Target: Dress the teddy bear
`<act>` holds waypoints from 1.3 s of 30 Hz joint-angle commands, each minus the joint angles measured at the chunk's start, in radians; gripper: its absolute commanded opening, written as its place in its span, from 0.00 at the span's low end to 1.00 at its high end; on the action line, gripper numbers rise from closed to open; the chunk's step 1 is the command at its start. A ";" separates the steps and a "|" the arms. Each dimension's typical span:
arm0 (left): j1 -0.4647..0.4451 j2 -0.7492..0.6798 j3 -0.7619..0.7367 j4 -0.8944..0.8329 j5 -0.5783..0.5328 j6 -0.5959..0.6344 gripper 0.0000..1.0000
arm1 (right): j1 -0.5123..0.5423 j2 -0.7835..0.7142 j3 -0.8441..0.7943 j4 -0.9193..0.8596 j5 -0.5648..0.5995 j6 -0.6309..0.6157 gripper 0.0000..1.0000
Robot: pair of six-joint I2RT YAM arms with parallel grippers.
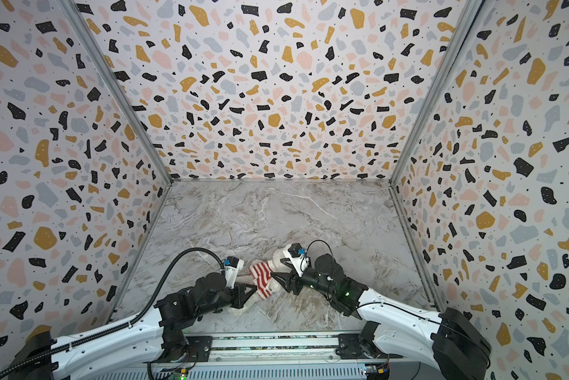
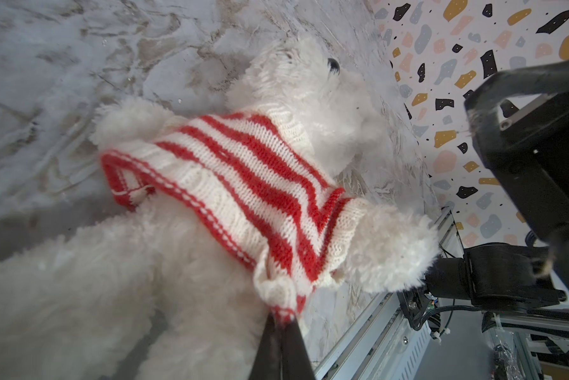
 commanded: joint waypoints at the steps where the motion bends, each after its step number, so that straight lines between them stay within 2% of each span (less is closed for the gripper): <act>1: -0.004 -0.014 -0.013 0.040 -0.021 -0.003 0.00 | 0.028 -0.007 -0.005 -0.065 0.045 0.000 0.64; 9: -0.003 -0.027 -0.027 0.048 -0.018 -0.040 0.00 | 0.075 0.031 0.015 -0.087 0.076 -0.008 0.65; 15: -0.003 -0.037 -0.030 0.048 -0.020 -0.044 0.00 | 0.094 0.062 0.035 -0.142 0.112 -0.028 0.58; 17: -0.003 -0.042 -0.034 0.047 -0.020 -0.048 0.00 | 0.101 0.068 0.039 -0.158 0.129 -0.036 0.48; 20: -0.003 -0.048 -0.035 0.045 -0.020 -0.051 0.00 | 0.104 0.069 0.044 -0.167 0.149 -0.043 0.27; 26: -0.004 -0.069 -0.039 0.021 -0.009 -0.051 0.00 | 0.091 0.074 0.053 -0.157 0.229 -0.018 0.01; 33: -0.005 -0.144 -0.067 -0.061 -0.001 -0.042 0.00 | -0.006 0.074 0.039 -0.070 0.205 0.076 0.00; 36: -0.005 -0.145 -0.078 -0.047 -0.002 -0.045 0.00 | -0.019 0.073 0.036 0.000 0.177 0.074 0.00; 39: -0.005 -0.117 -0.083 -0.011 0.000 -0.052 0.00 | -0.027 0.112 0.093 -0.012 0.131 0.049 0.00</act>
